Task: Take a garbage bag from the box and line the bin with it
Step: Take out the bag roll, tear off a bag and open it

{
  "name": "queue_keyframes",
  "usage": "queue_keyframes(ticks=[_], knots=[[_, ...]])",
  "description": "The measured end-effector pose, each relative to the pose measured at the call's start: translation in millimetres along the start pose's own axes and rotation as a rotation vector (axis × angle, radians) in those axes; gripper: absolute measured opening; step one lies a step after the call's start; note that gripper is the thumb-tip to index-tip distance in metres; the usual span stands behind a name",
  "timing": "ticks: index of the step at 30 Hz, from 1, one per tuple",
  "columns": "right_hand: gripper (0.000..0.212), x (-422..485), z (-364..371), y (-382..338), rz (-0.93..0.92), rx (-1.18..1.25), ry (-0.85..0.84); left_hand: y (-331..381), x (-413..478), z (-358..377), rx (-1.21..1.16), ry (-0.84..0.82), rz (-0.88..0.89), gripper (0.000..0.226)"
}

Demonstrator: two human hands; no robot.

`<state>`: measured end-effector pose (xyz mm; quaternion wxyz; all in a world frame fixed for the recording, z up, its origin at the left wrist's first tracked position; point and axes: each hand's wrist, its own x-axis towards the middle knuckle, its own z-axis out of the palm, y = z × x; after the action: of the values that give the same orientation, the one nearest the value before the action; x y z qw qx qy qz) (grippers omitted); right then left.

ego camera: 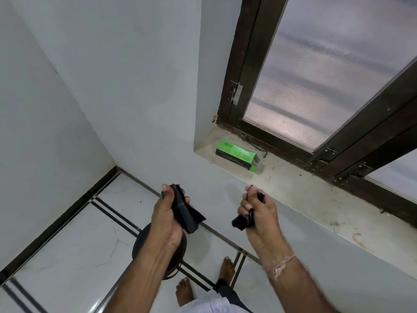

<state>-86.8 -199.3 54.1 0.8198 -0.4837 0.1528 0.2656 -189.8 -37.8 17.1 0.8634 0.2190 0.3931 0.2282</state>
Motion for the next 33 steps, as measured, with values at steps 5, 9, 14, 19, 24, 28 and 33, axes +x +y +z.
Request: queue_keyframes(ticks=[5, 9, 14, 19, 24, 28, 33], knots=[[0.031, 3.1, -6.1, -7.1, -0.083, -0.628, -0.234, -3.0, 0.8, 6.3, 0.004, -0.053, -0.036, 0.032], [0.059, 1.3, -0.1, 17.8, -0.076, -0.904, -0.481, -16.1, 4.9, 34.6, -0.01, -0.09, -0.136, 0.029], [0.029, 23.2, -5.5, 3.6, -0.194, -0.712, -0.366, -26.4, 19.4, 61.5, -0.001, -0.133, -0.092, 0.015], [0.02, 54.4, -26.2, -29.0, -0.103, -0.478, -0.33, -39.7, 35.7, 92.1, 0.396, -0.226, -0.027, 0.021], [0.018, 96.4, -66.4, -66.8, -0.137, -0.414, -0.12, -55.0, 89.6, 132.8, 1.277, -0.16, 0.536, 0.031], [0.02, 129.4, -93.4, -90.9, -0.158, -0.429, -0.037, -61.4, 147.3, 153.6, 1.969, -0.299, 0.658, 0.088], [0.016, 155.6, -102.6, -98.3, -0.182, -0.496, 0.0, -70.2, 170.9, 160.0, 1.998, -0.303, 0.584, 0.065]])
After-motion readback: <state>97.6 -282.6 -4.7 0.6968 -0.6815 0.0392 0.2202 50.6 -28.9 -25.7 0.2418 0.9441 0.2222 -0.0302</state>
